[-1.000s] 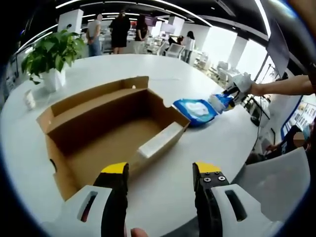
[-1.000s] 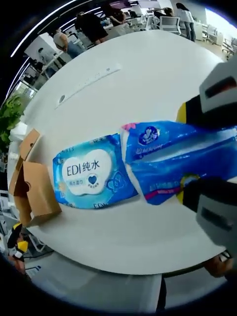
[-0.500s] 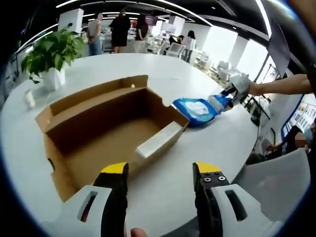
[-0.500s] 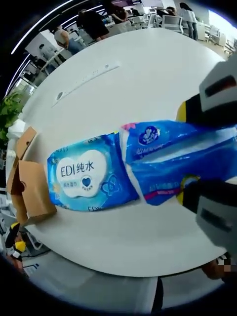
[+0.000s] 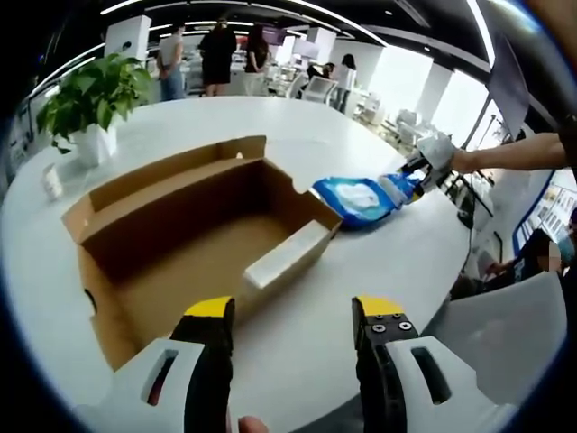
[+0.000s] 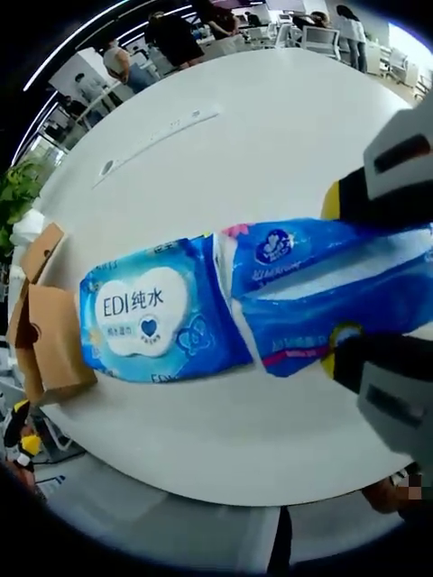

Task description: Operate the shoe box by opening the lid, removing the specified soft item, and placing it in the target area until the item is outside and the box remains undamaged.

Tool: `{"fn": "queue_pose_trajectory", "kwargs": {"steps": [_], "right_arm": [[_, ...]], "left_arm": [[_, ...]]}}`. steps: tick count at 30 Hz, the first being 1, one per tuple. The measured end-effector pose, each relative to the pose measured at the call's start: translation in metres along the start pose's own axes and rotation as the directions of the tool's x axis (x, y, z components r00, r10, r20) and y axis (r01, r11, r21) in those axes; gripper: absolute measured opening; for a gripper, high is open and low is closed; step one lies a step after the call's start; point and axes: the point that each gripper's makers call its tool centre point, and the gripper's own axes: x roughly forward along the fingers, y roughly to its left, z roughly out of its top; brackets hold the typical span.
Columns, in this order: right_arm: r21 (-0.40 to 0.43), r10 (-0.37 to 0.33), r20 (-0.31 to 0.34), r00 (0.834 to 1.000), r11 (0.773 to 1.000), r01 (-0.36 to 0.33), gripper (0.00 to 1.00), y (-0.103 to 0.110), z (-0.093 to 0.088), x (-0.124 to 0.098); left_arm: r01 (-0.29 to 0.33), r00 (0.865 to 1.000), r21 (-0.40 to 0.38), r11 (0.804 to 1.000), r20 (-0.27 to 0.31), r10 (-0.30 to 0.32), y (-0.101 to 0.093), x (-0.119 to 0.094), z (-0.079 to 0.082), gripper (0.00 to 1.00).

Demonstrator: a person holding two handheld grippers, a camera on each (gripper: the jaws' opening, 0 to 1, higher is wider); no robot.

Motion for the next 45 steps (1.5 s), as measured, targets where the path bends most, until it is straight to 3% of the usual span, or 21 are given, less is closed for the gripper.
{"fn": "queue_pose_trajectory", "kwargs": {"steps": [27, 45], "right_arm": [[-0.002, 0.009, -0.008, 1.0, 1.0, -0.009, 0.46, -0.004, 0.0, 0.002], [0.025, -0.025, 0.018, 1.0, 0.999, 0.025, 0.46, -0.005, 0.009, -0.023]], "left_arm": [[0.005, 1.0, 0.005, 1.0, 0.009, -0.005, 0.001, -0.001, 0.004, 0.53], [0.029, 0.999, 0.003, 1.0, 0.033, -0.029, -0.001, -0.004, 0.007, 0.53]]}}
